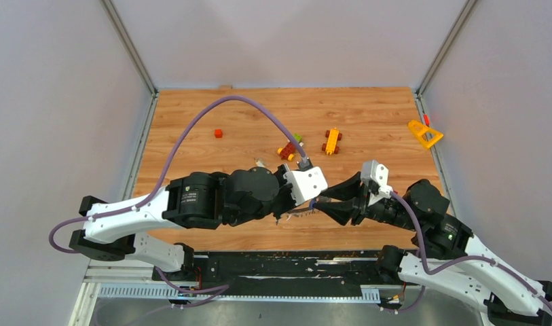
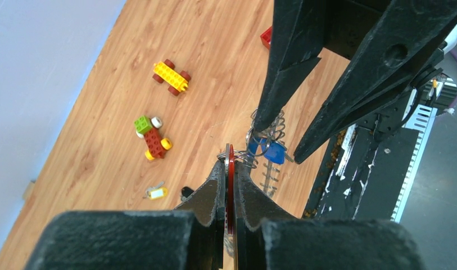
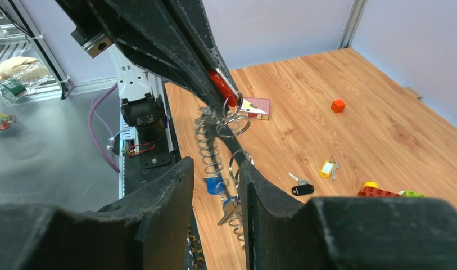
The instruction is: Remove the keys from the keyring
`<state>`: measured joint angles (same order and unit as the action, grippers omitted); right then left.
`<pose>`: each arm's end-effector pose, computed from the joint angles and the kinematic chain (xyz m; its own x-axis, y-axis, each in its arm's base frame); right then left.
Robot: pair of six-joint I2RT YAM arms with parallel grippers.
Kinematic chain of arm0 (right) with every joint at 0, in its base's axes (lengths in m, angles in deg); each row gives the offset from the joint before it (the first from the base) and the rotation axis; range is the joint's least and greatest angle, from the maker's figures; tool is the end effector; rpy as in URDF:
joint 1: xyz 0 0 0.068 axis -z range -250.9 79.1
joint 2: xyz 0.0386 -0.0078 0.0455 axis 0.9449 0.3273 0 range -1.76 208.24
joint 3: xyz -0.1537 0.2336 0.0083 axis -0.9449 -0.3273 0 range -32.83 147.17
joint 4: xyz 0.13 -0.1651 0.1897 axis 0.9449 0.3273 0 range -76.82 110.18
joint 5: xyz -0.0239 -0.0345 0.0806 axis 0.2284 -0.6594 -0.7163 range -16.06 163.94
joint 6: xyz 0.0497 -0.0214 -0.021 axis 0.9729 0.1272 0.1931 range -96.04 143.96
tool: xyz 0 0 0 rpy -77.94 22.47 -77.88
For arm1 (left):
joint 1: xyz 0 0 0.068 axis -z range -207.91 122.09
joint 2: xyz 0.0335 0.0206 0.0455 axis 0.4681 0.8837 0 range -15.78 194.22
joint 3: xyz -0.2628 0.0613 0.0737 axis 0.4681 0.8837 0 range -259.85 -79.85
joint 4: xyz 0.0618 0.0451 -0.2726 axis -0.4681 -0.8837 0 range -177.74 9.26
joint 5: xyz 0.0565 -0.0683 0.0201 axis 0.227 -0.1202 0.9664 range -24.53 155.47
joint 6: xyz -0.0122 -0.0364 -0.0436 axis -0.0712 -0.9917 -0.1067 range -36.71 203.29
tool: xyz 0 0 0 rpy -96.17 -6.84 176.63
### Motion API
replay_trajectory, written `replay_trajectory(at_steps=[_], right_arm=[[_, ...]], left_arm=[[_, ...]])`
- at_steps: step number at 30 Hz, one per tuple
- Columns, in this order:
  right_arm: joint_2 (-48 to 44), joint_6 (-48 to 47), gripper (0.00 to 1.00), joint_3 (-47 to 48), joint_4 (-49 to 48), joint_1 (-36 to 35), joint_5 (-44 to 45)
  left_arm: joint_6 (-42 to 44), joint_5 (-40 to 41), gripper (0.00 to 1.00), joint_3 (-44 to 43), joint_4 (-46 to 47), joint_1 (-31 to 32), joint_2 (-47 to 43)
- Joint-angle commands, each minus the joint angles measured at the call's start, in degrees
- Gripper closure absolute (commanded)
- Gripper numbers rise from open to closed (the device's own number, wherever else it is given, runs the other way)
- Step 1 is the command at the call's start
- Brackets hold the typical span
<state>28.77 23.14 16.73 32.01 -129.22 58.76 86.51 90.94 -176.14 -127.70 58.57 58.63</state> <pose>0.0612 0.1200 0.3957 0.0156 -0.0011 -0.9999 -0.9587 0.2840 -0.0153 0.0346 -0.2728 0.4829 0.0233 0.4474 -0.8940 0.8772 0.4198 0.2329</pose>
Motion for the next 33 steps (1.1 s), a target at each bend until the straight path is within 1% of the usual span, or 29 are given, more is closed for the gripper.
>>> replay_trajectory(at_steps=[1, 6, 15, 18, 20, 23, 24, 26, 27, 33], right_arm=[[0.8, 2.9, 0.64, -1.1, -5.8, -0.2, 2.1], [2.0, 3.9, 0.65, -1.7, -8.5, -0.2, 1.3], [3.7, 4.6, 0.66, -1.5, -10.2, -0.2, 0.5], [3.8, 4.6, 0.67, -1.4, -10.3, -0.2, 0.8], [3.9, 4.6, 0.71, -1.4, -10.3, -0.2, 1.0], [3.8, 4.5, 0.79, -1.4, -10.1, -0.3, 1.0], [3.8, 4.5, 0.83, -1.5, -10.1, -0.3, 1.0], [3.7, 4.3, 0.95, -1.6, -9.9, -0.2, 0.9], [3.7, 4.3, 0.99, -1.6, -9.7, -0.2, 0.7], [3.2, 3.6, 1.0, -2.0, -9.0, -0.1, -0.1]], left_arm=[[-1.1, 0.4, 1.0, -2.5, 2.3, -0.3, 0.2], [-0.9, 0.1, 1.0, -2.4, 2.4, -0.3, 0.5], [-0.8, -0.6, 1.0, -2.4, 2.6, -0.3, 0.7], [-0.7, -0.9, 1.0, -2.3, 2.6, -0.3, 0.7], [-0.7, -1.1, 1.0, -2.3, 2.7, -0.3, 0.6], [-0.7, -1.0, 1.0, -2.1, 2.8, -0.3, 0.4], [-0.7, -1.1, 1.0, -2.0, 2.8, -0.3, 0.3], [-0.7, -1.1, 1.0, -1.8, 2.9, -0.3, 0.1], [-0.8, -1.0, 1.0, -1.7, 3.0, -0.3, 0.0], [-1.1, 0.6, 1.0, -1.0, 3.7, -0.3, -1.2]])
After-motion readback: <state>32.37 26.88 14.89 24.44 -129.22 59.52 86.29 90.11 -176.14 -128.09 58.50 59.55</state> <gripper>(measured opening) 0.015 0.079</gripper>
